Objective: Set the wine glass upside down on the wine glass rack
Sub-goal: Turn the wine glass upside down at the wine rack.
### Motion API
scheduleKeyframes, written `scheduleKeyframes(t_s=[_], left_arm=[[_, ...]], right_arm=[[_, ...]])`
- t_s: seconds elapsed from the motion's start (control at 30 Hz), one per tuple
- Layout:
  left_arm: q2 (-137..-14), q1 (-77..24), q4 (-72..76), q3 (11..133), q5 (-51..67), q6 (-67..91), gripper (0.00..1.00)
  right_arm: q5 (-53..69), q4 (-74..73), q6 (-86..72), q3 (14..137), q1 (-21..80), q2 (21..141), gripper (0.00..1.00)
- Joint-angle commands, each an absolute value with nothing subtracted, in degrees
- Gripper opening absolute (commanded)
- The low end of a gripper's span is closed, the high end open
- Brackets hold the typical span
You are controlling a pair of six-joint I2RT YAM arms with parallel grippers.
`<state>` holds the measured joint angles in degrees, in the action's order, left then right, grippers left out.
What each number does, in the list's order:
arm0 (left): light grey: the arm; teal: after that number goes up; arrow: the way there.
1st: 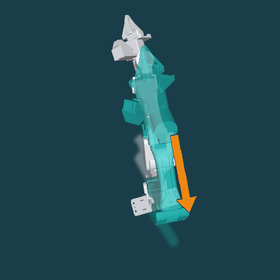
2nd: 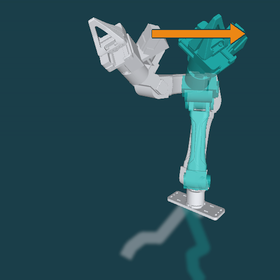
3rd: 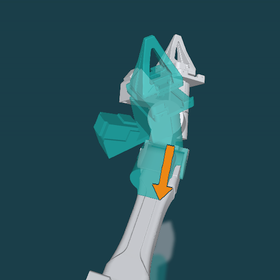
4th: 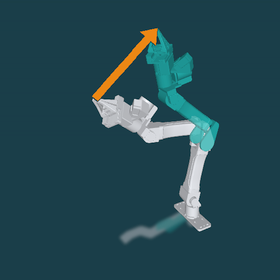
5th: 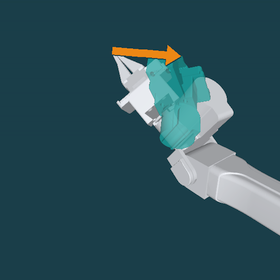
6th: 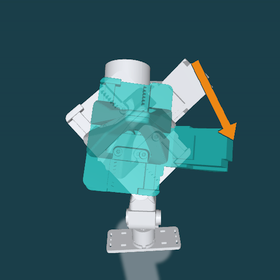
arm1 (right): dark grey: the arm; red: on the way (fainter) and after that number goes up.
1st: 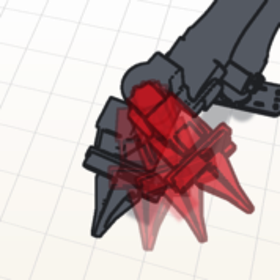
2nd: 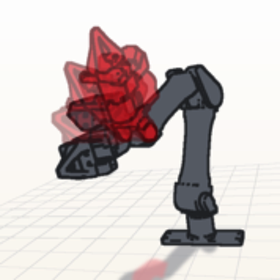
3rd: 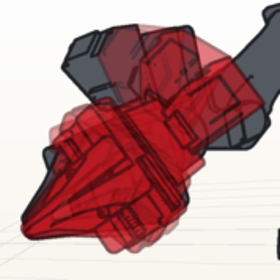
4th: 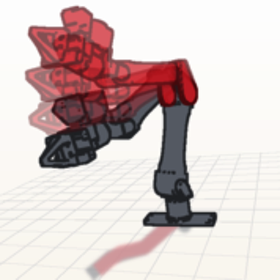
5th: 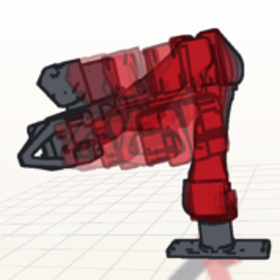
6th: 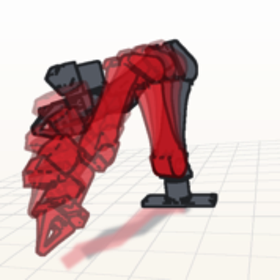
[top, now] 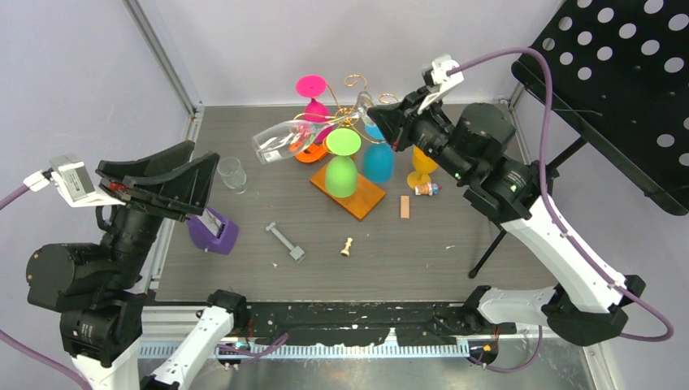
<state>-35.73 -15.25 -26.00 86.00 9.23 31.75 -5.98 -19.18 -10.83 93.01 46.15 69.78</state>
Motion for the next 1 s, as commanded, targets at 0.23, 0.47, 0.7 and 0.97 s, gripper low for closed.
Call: scheduleKeyframes(t_s=[0.23,0.47,0.7,0.97], left_arm=[[-46.05,-15.38,-25.07,93.23,34.77,33.66,0.79],[-49.38,-16.55,-22.76,90.89,42.06,35.01,0.83],[-52.37,-23.24,-25.17,90.31,41.08,30.23,0.84],[-55.69,-31.59,-28.37,89.71,35.29,24.56,0.84]], right_arm=[[8.84,-0.55,19.83,80.87,46.14,57.49,0.05],[15.63,2.38,31.18,77.83,46.23,54.3,0.05],[23.53,5.29,34.84,77.78,46.27,54.32,0.05],[28.4,5.28,35.09,79.73,47.08,55.25,0.05]])
